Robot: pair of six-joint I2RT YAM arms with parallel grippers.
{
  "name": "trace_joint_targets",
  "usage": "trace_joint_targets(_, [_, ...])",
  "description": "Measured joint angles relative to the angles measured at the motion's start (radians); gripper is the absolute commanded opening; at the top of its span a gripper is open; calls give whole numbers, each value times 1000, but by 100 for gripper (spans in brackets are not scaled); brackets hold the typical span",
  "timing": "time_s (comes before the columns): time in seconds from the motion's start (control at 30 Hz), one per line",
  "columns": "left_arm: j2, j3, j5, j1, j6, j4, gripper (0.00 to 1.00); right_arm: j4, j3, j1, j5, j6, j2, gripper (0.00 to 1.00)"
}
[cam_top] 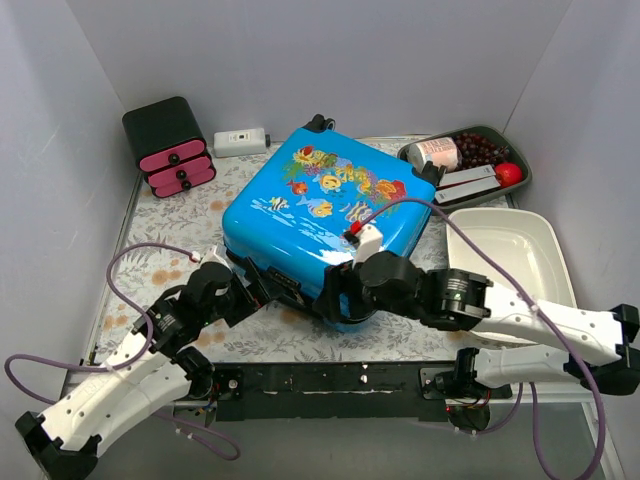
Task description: Open, take out, and arrange the luggage
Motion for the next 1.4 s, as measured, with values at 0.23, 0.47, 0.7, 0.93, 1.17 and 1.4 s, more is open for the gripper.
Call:
trace_joint_targets(0.23, [-104,-32,196,0,80,123,98,-20,-29,-102,91,-8,-141,86])
trace_joint_targets(0.47, [-71,-135,269,0,41,230,98,-25,-53,-121,172,-10,-167,84])
trace_joint_targets(0.7, [-3,-137,207,-14,-10,246,98,7,-159,-121,218,6,-288,82])
trace_joint_targets(0.93, [165,-39,36,-175,-96,159,98,13,-237,-121,252,22,-340,78])
trace_joint_targets(1.17, [242,78,-140,-399,-179,128,71,30,-258,-121,262,19,-357,76])
trace_joint_targets(1.4, [359,140,-342,-478,-200,87,53,80,-307,-122,258,14,-407,74])
